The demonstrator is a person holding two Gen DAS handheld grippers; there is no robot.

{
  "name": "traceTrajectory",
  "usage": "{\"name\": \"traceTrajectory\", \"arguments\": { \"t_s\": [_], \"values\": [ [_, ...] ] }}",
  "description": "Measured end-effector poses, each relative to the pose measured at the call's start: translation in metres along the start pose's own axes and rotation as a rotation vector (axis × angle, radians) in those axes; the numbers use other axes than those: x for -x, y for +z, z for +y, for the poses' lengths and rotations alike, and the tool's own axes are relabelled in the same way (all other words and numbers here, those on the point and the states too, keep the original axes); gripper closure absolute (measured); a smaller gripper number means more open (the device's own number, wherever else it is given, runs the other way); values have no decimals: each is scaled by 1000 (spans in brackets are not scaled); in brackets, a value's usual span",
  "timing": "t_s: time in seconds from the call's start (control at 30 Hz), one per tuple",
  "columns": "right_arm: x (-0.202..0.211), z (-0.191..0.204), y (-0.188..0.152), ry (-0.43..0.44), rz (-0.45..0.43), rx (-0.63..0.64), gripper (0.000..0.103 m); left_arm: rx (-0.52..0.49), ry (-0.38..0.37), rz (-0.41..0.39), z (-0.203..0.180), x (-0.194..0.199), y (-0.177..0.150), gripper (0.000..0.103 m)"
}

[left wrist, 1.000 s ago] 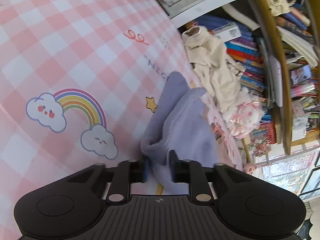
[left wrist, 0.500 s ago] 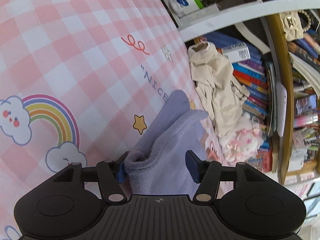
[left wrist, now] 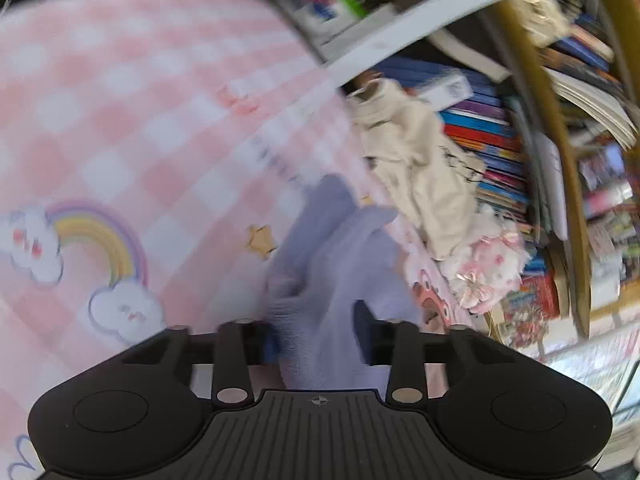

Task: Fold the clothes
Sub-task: 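Lift the lavender side with the left tool and fold it over the mauve half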

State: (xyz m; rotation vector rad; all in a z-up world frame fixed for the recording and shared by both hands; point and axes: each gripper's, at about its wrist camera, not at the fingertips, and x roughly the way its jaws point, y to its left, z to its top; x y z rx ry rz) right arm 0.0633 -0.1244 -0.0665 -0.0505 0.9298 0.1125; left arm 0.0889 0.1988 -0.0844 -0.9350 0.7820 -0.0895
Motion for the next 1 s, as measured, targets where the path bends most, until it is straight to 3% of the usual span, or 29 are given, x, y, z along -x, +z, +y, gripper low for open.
{"name": "traceTrajectory", "arguments": {
  "t_s": [0.1, 0.4, 0.5, 0.53, 0.57, 0.6, 1.0],
  "values": [
    [0, 0, 0, -2, 0, 3, 44, 22, 0, 19, 7, -8, -4, 55],
    [0, 0, 0, 4, 0, 12, 44, 170, -37, -42, 22, -13, -8, 55],
    [0, -1, -1, 4, 0, 11, 44, 185, -25, -60, 19, -16, -9, 58],
    [1, -1, -1, 5, 1, 10, 44, 184, -11, -61, 18, -17, -9, 65],
    [1, -1, -1, 6, 1, 8, 44, 189, 2, -59, 18, -17, -9, 79],
    [2, -2, -1, 11, 1, 8, 44, 202, 6, -56, 21, -18, -8, 83],
    [31, -26, -8, 14, -56, -7, 45, 279, -22, -59, 44, -12, -1, 86]
  ]
}}
